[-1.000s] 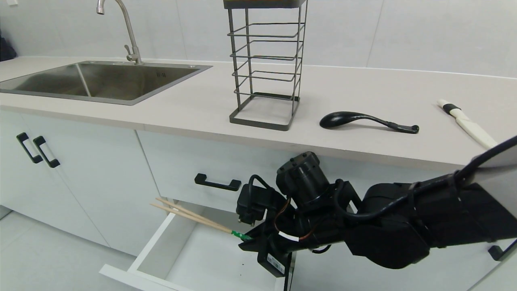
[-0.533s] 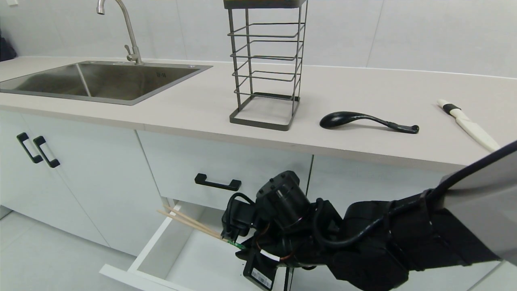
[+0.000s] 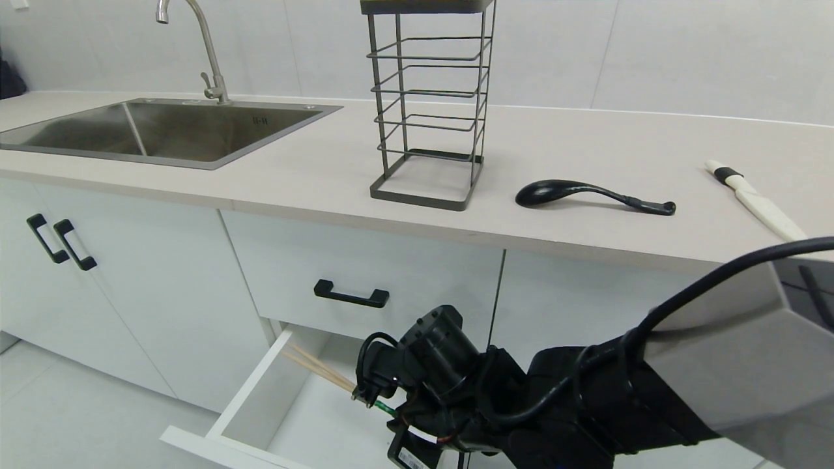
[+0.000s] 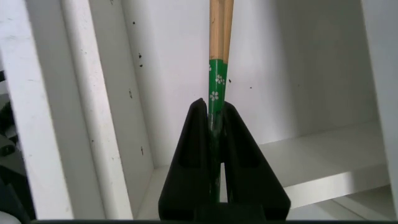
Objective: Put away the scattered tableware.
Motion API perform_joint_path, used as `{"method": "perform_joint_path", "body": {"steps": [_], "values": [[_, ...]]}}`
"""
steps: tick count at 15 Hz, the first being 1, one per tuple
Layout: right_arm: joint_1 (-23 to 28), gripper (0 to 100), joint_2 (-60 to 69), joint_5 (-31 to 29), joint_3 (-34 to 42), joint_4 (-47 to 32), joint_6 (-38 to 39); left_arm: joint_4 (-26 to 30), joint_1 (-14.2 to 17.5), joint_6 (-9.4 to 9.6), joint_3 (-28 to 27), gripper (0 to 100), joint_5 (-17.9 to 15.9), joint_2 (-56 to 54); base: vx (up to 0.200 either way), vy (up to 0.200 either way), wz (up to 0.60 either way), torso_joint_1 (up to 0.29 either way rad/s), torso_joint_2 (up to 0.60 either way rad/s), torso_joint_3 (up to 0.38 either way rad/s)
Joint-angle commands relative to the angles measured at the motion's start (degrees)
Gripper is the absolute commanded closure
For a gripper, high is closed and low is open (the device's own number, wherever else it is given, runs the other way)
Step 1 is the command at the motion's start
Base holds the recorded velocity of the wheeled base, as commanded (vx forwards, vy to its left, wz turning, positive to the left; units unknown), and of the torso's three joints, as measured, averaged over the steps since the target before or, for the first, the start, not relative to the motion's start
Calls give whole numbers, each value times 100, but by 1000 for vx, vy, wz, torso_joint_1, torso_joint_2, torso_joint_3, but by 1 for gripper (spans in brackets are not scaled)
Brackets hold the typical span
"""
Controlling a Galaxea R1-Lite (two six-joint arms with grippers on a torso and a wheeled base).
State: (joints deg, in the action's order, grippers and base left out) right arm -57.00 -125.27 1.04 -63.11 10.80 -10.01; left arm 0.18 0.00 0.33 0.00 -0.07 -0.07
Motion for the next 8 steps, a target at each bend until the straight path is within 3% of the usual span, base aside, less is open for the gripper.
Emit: {"method": "perform_joint_path", "body": {"steps": [1, 8], "values": [[5, 100, -103, -7, -8, 1, -1, -1, 0, 2, 0, 0, -1, 7, 0, 0, 0, 0, 0, 0], [67, 100, -683, -148, -448, 1, 34, -1, 0, 2, 0, 0, -1, 7, 0, 0, 0, 0, 0, 0]]}}
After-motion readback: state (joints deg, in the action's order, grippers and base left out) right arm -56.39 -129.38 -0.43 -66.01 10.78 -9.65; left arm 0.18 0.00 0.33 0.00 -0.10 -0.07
